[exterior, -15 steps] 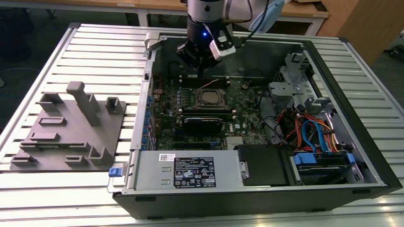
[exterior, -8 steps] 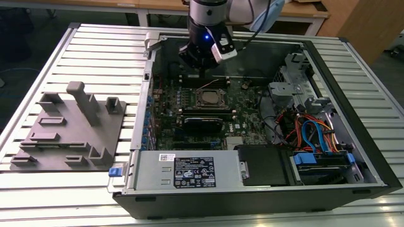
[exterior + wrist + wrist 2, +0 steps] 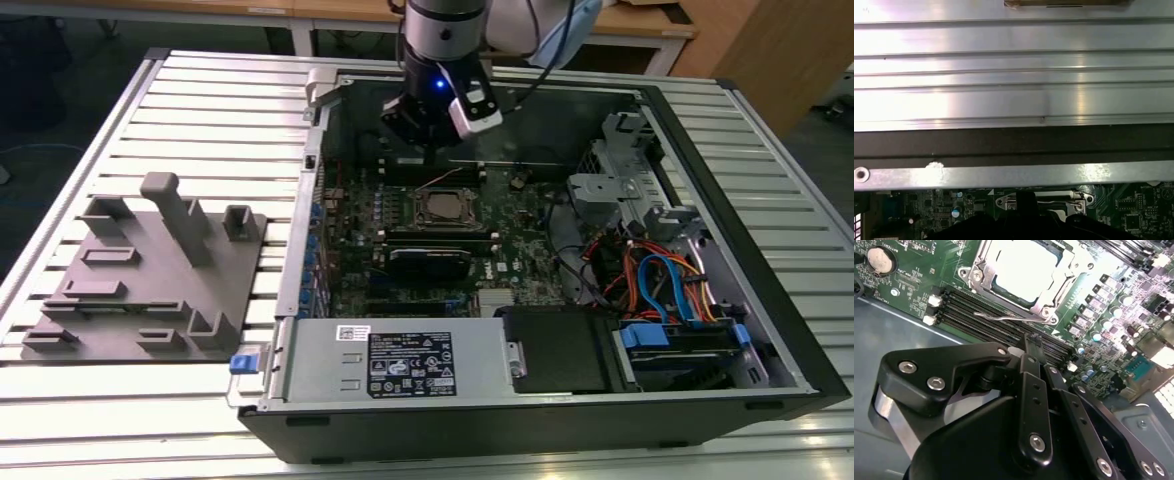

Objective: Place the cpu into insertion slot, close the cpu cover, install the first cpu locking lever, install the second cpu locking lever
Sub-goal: 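Install the first cpu locking lever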

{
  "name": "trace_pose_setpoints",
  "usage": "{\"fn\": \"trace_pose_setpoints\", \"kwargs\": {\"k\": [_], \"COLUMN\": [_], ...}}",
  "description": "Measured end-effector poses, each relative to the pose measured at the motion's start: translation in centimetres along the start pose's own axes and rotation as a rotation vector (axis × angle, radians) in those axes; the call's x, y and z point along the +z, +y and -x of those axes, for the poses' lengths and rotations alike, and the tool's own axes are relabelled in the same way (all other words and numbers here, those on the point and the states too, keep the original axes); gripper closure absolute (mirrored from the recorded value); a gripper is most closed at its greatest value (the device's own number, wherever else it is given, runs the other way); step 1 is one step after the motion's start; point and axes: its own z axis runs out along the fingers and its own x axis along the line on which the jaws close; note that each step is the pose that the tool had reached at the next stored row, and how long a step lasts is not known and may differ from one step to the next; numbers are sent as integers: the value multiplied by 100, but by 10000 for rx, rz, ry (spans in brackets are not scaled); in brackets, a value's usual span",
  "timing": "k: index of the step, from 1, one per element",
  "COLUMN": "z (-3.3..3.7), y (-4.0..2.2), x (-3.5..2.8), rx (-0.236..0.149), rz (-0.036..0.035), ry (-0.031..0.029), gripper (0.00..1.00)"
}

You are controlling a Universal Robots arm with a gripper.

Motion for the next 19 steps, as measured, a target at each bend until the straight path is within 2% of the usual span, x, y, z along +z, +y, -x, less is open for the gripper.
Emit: {"fn": "trace_pose_setpoints", "kwargs": {"k": [10,19], "z": [81,158], "y": [-3,-2], "x": [87,128], "rx": [11,12], "rz": [0,-1], "ry": [-1,0], "gripper": [89,89]}}
